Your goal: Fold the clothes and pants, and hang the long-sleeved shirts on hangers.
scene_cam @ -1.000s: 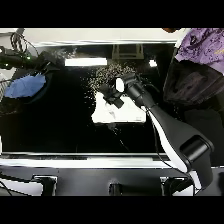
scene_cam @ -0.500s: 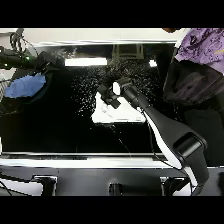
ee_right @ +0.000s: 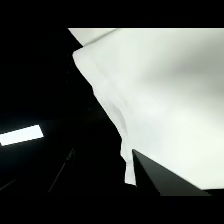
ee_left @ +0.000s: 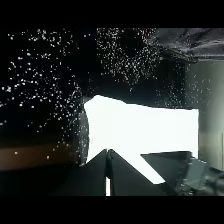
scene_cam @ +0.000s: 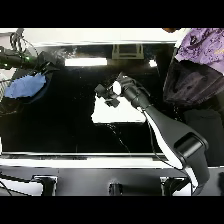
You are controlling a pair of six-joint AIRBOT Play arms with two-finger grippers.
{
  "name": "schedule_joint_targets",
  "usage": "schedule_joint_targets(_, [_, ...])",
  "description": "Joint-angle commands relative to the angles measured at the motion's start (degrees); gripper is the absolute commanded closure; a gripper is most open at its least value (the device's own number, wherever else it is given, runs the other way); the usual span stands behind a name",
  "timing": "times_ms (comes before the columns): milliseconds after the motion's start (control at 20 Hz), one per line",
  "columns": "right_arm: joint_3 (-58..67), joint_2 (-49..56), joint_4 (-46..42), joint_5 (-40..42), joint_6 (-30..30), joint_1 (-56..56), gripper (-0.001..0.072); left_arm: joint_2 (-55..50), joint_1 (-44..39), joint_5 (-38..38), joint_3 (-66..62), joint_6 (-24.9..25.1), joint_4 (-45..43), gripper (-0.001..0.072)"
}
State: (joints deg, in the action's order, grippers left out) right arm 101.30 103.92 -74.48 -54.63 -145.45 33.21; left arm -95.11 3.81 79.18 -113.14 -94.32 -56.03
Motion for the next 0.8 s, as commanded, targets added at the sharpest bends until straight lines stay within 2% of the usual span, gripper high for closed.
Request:
schedule_joint_targets(0, [0.1,-3.6,2.2,-1.6,7.8,-4.0,0.0199,0.0,0.0,0.0,0.0,0.0,0.0,0.0691])
schedule_joint_targets(150, [0.0,-8.5,6.2,-8.8,20.5,-15.4,0.0187,0.0,0.1,0.5,0.0,0.0,0.0,0.0691])
schedule_joint_targets(300, [0.0,-10.2,8.7,-22.6,36.3,-29.4,0.0187,0.0,0.9,1.4,0.0,0.0,0.0,0.0691])
schedule_joint_targets(400, [-2.8,-10.2,11.5,-28.4,44.9,-37.6,0.0187,0.1,1.6,2.8,0.0,0.0,0.0,0.0691])
schedule_joint_targets(600, [-16.9,-10.0,26.4,-25.9,57.2,-48.9,0.0187,0.1,3.5,4.0,0.0,0.0,0.1,0.0691])
schedule_joint_targets(750, [-26.8,-8.2,30.0,-23.9,64.2,-49.6,0.0187,0.2,4.0,4.0,0.0,0.0,0.1,0.0691])
